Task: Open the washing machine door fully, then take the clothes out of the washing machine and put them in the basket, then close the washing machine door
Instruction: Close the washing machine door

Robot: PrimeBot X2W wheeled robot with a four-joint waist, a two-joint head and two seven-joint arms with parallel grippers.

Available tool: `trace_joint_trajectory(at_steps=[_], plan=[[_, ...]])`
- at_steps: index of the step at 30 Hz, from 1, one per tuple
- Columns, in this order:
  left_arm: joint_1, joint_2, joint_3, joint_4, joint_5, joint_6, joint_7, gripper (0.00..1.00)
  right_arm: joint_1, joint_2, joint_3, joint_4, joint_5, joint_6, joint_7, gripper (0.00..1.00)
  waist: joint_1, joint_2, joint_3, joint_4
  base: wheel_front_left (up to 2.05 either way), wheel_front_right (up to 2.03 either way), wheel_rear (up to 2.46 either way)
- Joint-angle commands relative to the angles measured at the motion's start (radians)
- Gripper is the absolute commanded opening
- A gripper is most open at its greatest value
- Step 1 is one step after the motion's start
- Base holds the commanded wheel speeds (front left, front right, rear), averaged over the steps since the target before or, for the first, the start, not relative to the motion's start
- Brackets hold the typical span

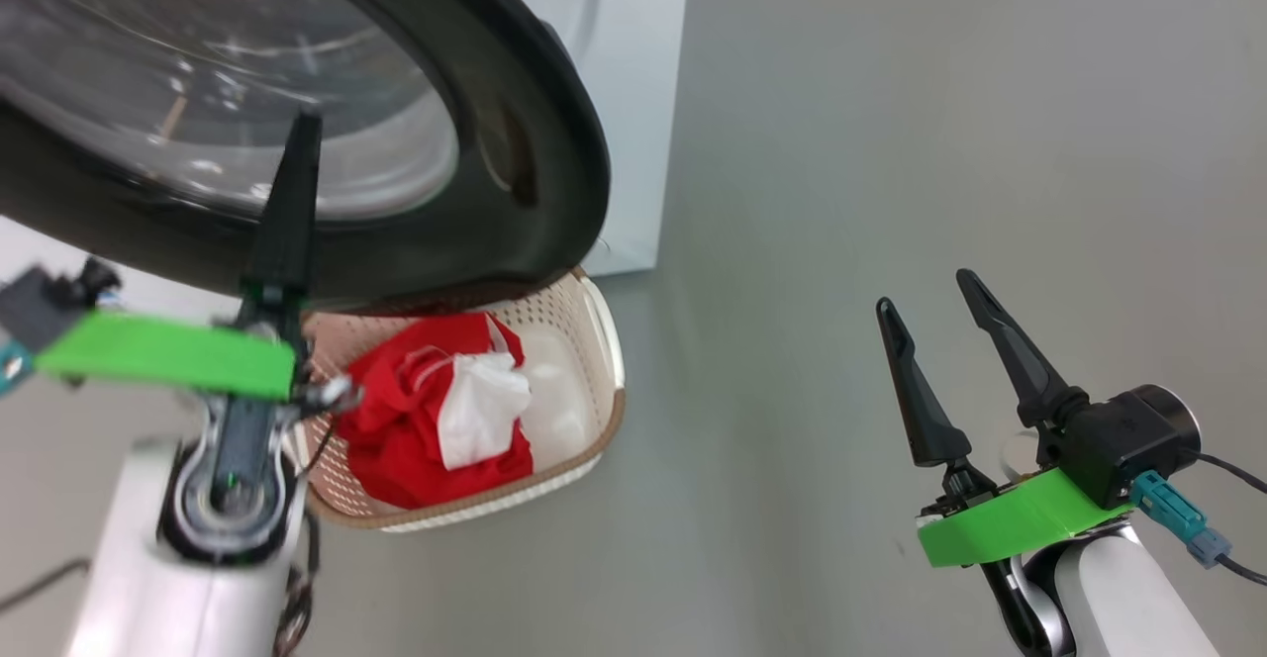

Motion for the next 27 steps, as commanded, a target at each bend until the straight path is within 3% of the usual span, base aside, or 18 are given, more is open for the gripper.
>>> trace_joint_trajectory(at_steps=[1, 9, 15, 27], plan=[[0.015, 0.044, 0.022, -0.033, 0.029, -0.014, -0.017, 1.0, 0.005, -0.002, 0.017, -0.022, 0.019, 0.006, -0.006, 1.0, 0.0, 0.0, -0.038, 0.027, 0.0, 0.0, 0.0], [0.204, 0.148, -0.034, -0.075, 0.292, -0.036, -0.193, 1.0, 0.049, 0.004, -0.006, -0.011, 0.025, 0.006, -0.006, 1.0, 0.0, 0.0, -0.134, 0.065, 0.0, 0.0, 0.0], [0.321, 0.194, -0.066, -0.093, 0.528, 0.011, -0.249, 1.0, 0.078, 0.006, -0.018, -0.009, 0.02, 0.006, -0.006, 1.0, 0.0, 0.0, -0.184, 0.091, 0.0, 0.0, 0.0], [0.516, 0.153, 0.049, -0.18, 0.858, 0.05, -0.259, 1.0, 0.118, 0.009, -0.035, -0.001, 0.016, 0.006, -0.006, 1.0, 0.0, 0.0, -0.263, 0.121, 0.0, 0.0, 0.0]])
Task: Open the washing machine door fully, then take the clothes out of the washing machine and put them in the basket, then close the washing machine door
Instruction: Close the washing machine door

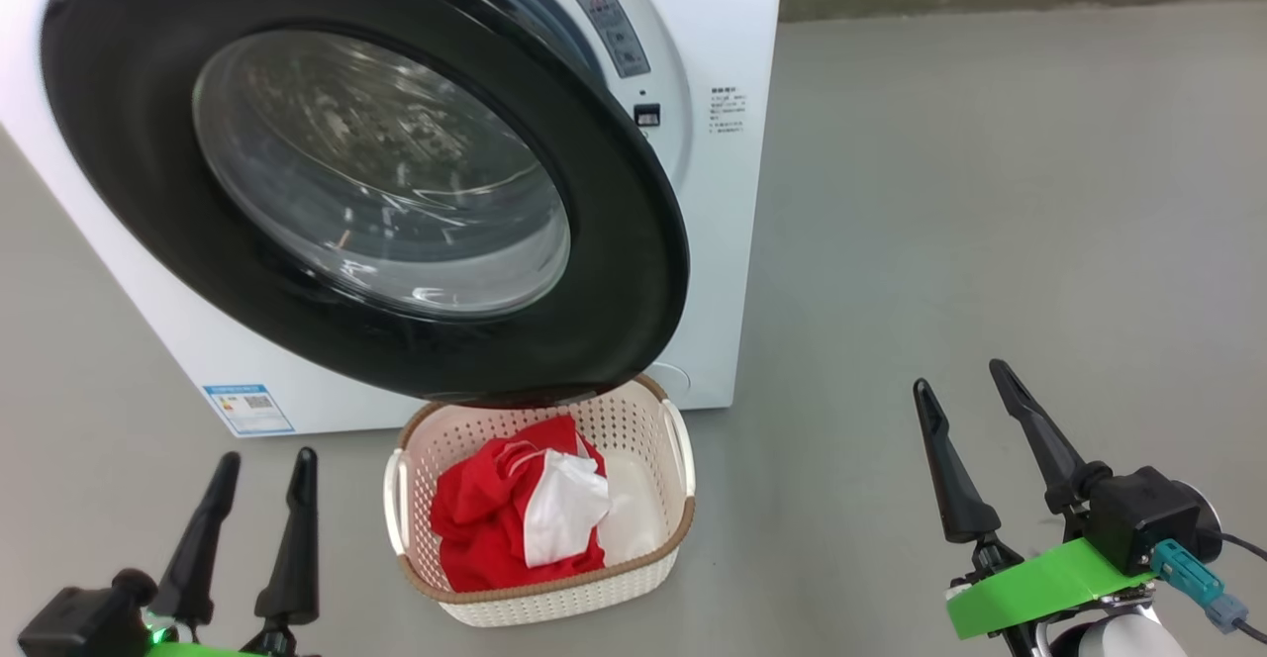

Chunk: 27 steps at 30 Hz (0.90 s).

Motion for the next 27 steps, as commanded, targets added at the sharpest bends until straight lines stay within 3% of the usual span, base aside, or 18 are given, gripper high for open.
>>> trace_joint_trajectory(at_steps=[1, 14, 27], plan=[[-0.015, 0.006, 0.053, -0.031, 0.023, 0.008, -0.012, 1.0, -0.014, -0.001, 0.02, -0.021, -0.009, 0.006, -0.006, 1.0, 0.0, 0.0, -0.017, 0.012, 0.0, 0.0, 0.0], [0.058, -0.047, 0.135, -0.021, 0.25, -0.021, -0.012, 1.0, -0.002, 0.001, 0.008, -0.015, -0.011, 0.006, -0.006, 1.0, 0.0, 0.0, -0.038, 0.025, 0.0, 0.0, 0.0], [0.059, -0.098, 0.174, -0.002, 0.317, -0.055, -0.012, 1.0, 0.001, 0.002, 0.009, -0.012, -0.014, 0.006, -0.006, 1.0, 0.0, 0.0, -0.038, 0.022, 0.0, 0.0, 0.0]])
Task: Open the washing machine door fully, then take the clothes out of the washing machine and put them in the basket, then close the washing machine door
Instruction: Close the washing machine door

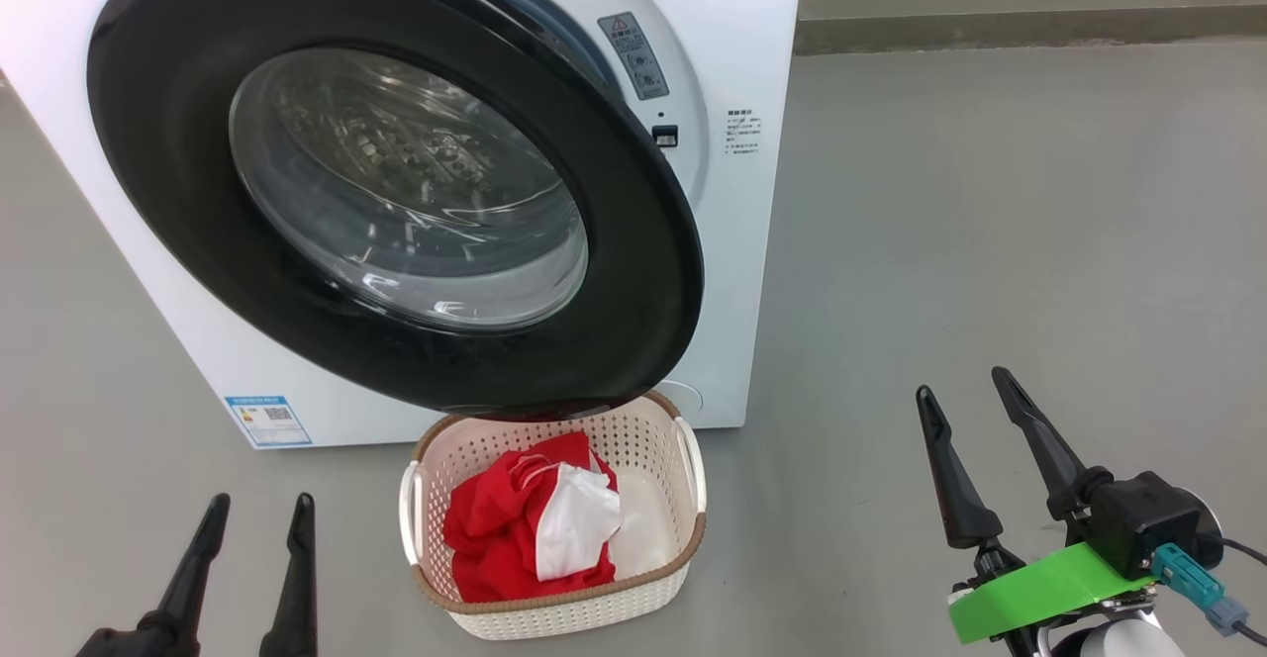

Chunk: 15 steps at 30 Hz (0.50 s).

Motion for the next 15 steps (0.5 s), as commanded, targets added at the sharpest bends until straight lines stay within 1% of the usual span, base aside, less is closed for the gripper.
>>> trace_joint_trajectory(at_steps=[1, 15], plan=[[-0.014, 0.009, 0.041, -0.019, 0.014, -0.007, -0.012, 1.0, -0.009, 0.0, 0.019, -0.022, -0.013, 0.006, -0.006, 1.0, 0.0, 0.0, 0.0, -0.001, 0.0, 0.0, 0.0], [-0.013, -0.018, 0.057, -0.016, 0.047, -0.022, -0.012, 1.0, -0.005, 0.0, 0.019, -0.022, -0.014, 0.006, -0.006, 1.0, 0.0, 0.0, -0.005, 0.003, 0.0, 0.0, 0.0]])
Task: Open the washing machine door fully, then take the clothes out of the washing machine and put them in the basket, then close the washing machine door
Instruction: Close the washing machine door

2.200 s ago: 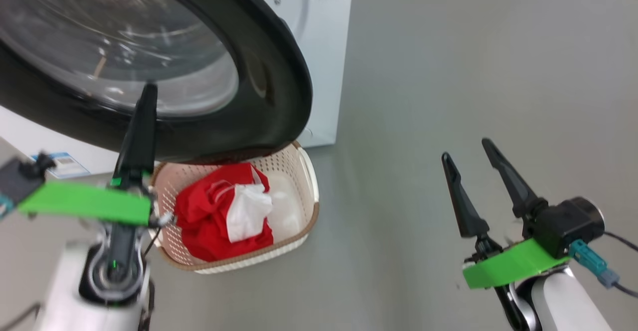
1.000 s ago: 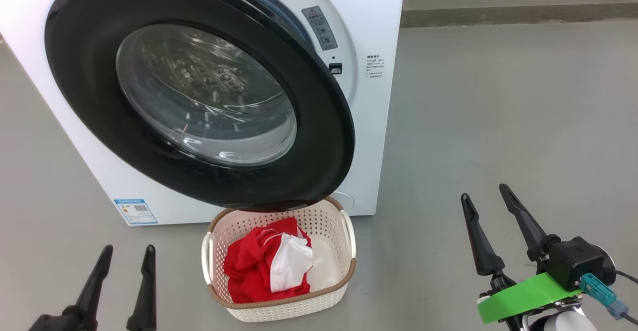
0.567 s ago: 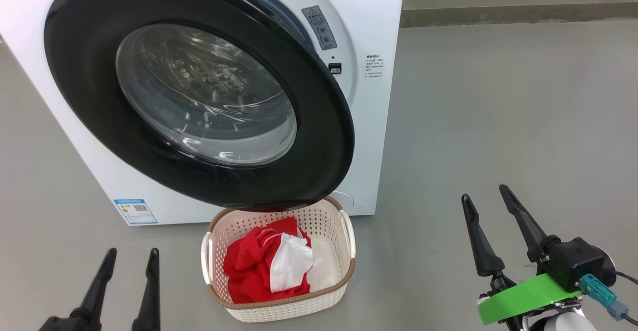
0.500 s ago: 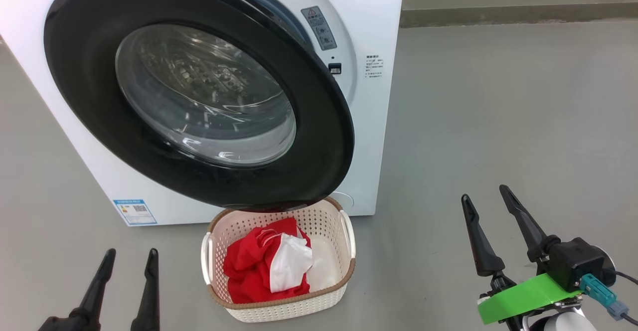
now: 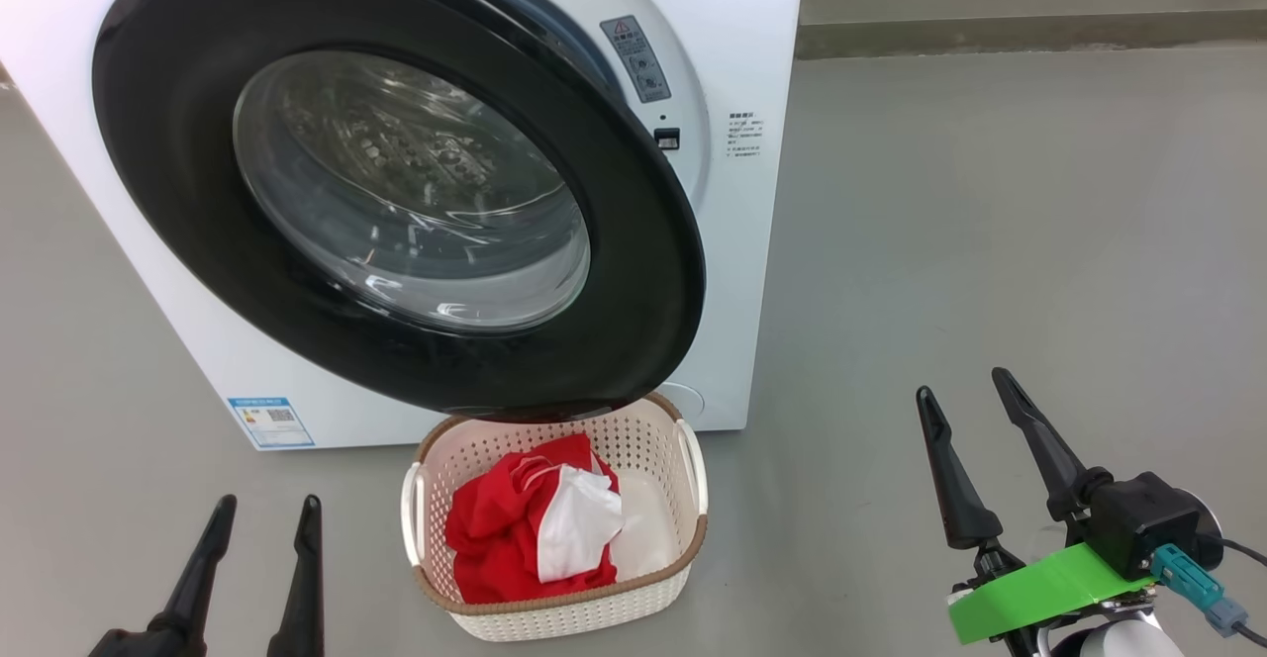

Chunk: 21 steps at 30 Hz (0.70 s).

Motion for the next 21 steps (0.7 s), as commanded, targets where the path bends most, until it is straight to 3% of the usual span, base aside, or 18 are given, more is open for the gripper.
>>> trace_joint_trajectory(at_steps=[1, 4, 5, 6, 7, 21], plan=[[-0.012, 0.01, 0.038, -0.023, 0.011, -0.006, -0.012, 1.0, -0.006, 0.0, 0.018, -0.023, -0.013, 0.006, -0.006, 1.0, 0.0, -0.0001, 0.002, 0.002, 0.0, 0.0, 0.0], [-0.012, 0.008, 0.036, -0.024, 0.014, -0.007, -0.012, 1.0, -0.007, 0.0, 0.018, -0.023, -0.015, 0.006, -0.006, 1.0, 0.0, -0.0001, 0.005, 0.005, 0.0, 0.0, 0.0], [-0.012, 0.007, 0.036, -0.025, 0.016, -0.007, -0.012, 1.0, -0.008, 0.0, 0.017, -0.022, -0.017, 0.006, -0.006, 0.8, 0.0, -0.0001, 0.007, 0.007, 0.0, 0.0, 0.0], [-0.013, 0.006, 0.034, -0.026, 0.017, -0.008, -0.012, 1.0, -0.012, -0.001, 0.018, -0.019, -0.02, 0.006, -0.006, 0.36, 0.0, -0.0001, 0.009, 0.009, 0.0, 0.0, 0.0], [-0.014, 0.005, 0.032, -0.027, 0.019, -0.009, -0.012, 1.0, -0.016, -0.002, 0.022, -0.014, -0.021, 0.006, -0.006, 0.0, 0.0, -0.0001, 0.011, 0.013, 0.0, 0.0, 0.0], [-0.049, 0.003, -0.031, -0.07, 0.031, -0.014, -0.012, 1.0, -0.231, -0.049, 0.186, 0.101, 0.034, 0.006, -0.006, 0.0, 0.0, -0.0001, 0.087, 0.103, 0.0, 0.0, 0.0]])
